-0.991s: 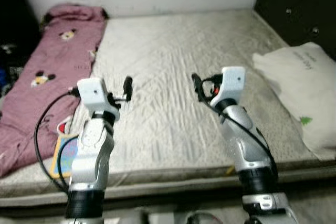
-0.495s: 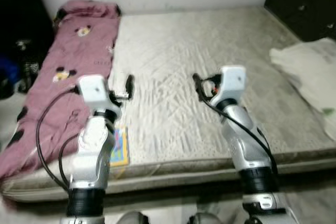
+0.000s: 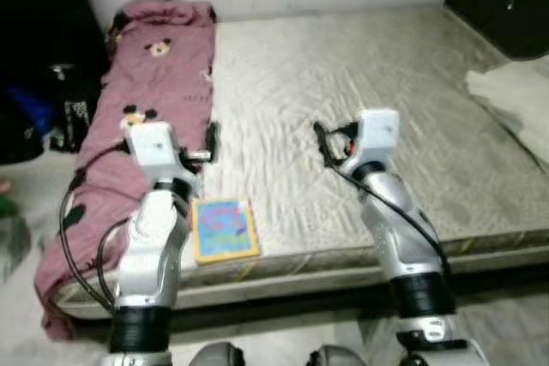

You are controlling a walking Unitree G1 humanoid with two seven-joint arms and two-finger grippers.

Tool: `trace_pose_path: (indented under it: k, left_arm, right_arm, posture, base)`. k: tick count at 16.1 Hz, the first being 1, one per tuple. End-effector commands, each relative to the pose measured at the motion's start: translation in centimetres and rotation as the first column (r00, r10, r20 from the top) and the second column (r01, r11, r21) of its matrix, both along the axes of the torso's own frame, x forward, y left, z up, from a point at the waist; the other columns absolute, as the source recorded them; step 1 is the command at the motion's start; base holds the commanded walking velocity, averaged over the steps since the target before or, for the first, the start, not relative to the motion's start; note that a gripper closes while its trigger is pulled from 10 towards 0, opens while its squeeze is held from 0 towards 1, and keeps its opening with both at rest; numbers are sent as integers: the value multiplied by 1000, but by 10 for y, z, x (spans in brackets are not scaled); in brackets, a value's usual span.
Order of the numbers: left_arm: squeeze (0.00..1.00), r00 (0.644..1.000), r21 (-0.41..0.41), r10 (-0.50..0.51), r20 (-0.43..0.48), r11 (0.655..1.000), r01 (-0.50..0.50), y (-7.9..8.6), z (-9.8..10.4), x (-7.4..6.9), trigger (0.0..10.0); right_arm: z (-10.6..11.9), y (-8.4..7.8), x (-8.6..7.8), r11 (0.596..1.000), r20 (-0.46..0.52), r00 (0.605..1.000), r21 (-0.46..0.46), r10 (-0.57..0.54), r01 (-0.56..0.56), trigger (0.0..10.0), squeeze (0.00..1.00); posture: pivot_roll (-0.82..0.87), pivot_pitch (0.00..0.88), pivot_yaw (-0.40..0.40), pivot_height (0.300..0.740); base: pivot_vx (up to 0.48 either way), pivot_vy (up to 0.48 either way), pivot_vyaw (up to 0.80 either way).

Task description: Clean up the room

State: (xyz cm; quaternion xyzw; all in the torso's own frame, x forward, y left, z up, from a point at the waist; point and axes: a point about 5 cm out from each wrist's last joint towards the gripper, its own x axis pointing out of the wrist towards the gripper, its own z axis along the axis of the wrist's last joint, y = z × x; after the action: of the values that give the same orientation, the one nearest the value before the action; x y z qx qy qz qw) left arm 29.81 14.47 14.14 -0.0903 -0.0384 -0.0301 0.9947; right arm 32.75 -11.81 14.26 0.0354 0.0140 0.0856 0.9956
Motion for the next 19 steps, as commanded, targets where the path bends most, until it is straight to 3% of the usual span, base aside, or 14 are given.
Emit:
trace_pose_path:
  k: [1,9,16,19]
  left_arm:
    - [0,1000,16,24,4,1000,-24,7,3,1,10000]
    - [0,1000,24,27,14,999,-28,8,4,2,10000]
    - [0,998,35,-16,61,999,14,5,10,1,10000]
    - [0,997,34,-26,67,999,23,4,11,2,10000]
  right_arm:
    - [6,8,1,1000,19,1000,7,22,-22,10000,0]
    - [6,8,1,1000,22,999,3,23,-23,10000,0]
    - [7,8,3,1000,20,1000,16,15,-15,10000,0]
    - [9,8,4,1000,28,1000,13,10,-11,10000,0]
  posture:
    - [-126,0,31,740]
    - [-127,0,34,740]
    - [-128,0,39,740]
    - [-130,0,39,740]
  base:
    - [0,480,0]
    - [0,480,0]
    - [0,0,0]
    - [84,0,-440]
